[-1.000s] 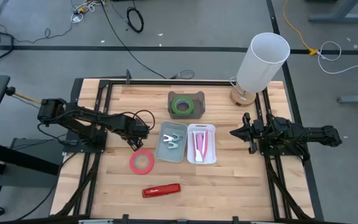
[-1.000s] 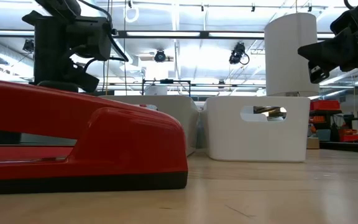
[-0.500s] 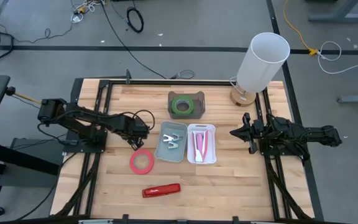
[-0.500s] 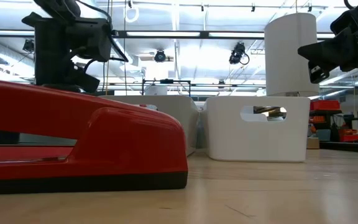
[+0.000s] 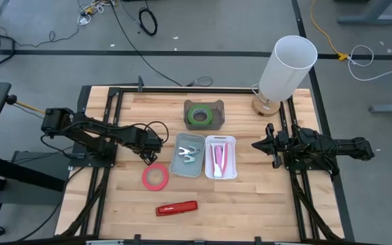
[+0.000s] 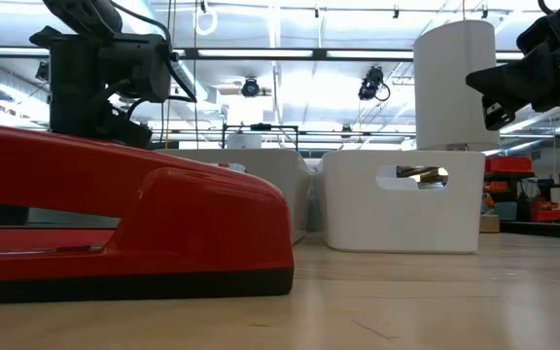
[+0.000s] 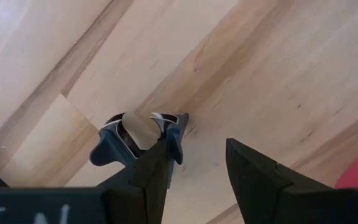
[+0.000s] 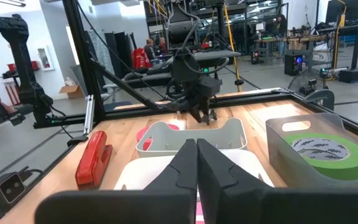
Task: Pick and place Stapler, Stapler remover, tape
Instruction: Put the black staple remover in the gray bin
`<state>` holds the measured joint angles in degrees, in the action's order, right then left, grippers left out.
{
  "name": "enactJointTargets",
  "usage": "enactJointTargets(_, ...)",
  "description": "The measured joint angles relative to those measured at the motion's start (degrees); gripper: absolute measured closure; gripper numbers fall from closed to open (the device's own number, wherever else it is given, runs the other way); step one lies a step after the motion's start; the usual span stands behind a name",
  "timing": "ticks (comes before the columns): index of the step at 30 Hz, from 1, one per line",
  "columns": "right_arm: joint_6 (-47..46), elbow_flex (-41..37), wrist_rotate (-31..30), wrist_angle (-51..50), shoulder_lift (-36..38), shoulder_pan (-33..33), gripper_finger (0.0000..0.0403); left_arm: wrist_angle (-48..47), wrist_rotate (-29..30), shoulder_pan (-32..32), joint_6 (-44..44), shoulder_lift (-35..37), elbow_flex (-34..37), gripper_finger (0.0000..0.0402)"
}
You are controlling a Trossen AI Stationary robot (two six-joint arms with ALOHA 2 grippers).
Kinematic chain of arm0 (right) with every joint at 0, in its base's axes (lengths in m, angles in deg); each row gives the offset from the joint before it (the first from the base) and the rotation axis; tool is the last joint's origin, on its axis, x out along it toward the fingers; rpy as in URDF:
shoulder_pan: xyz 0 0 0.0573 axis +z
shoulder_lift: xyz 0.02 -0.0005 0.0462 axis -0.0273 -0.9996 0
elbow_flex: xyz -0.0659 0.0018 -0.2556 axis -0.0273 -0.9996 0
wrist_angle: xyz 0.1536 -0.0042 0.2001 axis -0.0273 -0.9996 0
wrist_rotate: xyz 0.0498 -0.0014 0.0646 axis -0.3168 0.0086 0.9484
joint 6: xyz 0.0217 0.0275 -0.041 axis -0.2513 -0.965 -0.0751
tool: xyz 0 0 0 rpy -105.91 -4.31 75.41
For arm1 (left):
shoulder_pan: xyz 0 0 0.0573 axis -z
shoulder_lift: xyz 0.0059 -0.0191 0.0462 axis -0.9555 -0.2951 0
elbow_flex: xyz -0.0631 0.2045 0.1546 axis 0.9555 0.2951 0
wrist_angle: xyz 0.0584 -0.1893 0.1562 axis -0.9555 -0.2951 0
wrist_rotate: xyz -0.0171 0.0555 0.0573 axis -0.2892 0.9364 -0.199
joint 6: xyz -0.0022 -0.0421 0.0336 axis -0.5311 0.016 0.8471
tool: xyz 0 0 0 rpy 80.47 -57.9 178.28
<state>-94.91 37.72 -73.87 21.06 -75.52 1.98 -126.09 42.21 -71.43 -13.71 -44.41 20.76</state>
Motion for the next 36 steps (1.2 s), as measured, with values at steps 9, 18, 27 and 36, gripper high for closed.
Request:
enactJointTargets(9, 0.0, 0.0, 0.0, 0.0, 0.0, 0.0, 0.0399, 0.0, 0.4, 0.0, -0.2, 0.0, 0.0, 0.0294)
enactJointTargets(18, 0.0, 0.0, 0.0, 0.0, 0.0, 0.0, 0.0399, 0.0, 0.4, 0.0, -0.1, 0.0, 0.0, 0.0350)
enactJointTargets(27, 0.0, 0.0, 0.0, 0.0, 0.0, 0.0, 0.0399, -0.1, 0.0, 0.0, 0.0, 0.0, 0.0, 0.0380)
enactJointTargets(36, 0.0, 0.0, 0.0, 0.0, 0.0, 0.0, 0.0399, -0.1, -0.1, 0.0, 0.0, 0.0, 0.0, 0.0382)
